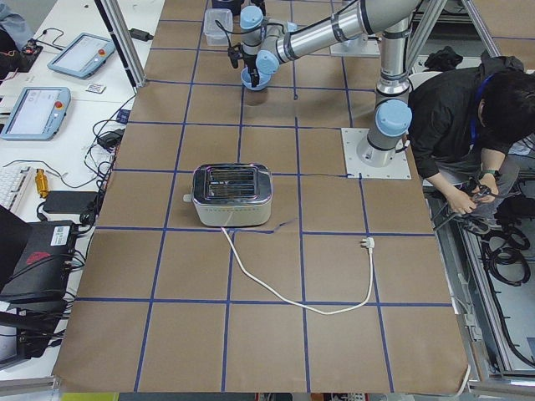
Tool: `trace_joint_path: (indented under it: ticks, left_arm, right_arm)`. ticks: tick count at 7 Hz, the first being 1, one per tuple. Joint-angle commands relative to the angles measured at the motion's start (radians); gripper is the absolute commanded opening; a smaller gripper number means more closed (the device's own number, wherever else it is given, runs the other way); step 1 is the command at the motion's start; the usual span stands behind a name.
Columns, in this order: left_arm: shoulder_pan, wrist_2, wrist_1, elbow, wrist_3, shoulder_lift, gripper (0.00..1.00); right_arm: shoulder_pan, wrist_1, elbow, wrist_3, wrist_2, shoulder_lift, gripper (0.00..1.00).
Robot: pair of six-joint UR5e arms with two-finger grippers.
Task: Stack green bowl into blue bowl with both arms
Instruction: 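Open the left gripper and raise it away from the blue bowl, then lift the green bowl with the right gripper and carry it over the blue bowl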
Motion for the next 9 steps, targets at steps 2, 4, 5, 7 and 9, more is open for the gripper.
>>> trace_joint_path:
  ticks: [2, 4, 5, 7, 9]
  left_arm:
    - [0.138, 0.152, -0.322, 0.163, 0.416, 0.166, 1.0]
    - [0.205, 0.166, -0.496, 0.237, 0.523, 0.276, 1.0]
    - [0.226, 0.136, -0.49, 0.245, 0.516, 0.292, 1.0]
    - [0.225, 0.112, -0.489, 0.239, 0.506, 0.291, 1.0]
    - [0.231, 0.097, -0.489, 0.235, 0.502, 0.281, 1.0]
  right_arm:
    - [0.003, 0.164, -0.083, 0.011, 0.079, -0.083, 0.0]
    - [0.032, 0.269, -0.13, 0.023, 0.198, -0.137, 0.0]
    - [0.093, 0.269, -0.13, 0.134, 0.232, -0.156, 0.0]
    - [0.298, 0.242, -0.136, 0.377, 0.229, -0.153, 0.0]
    - [0.443, 0.163, -0.133, 0.509, 0.235, -0.11, 0.0]
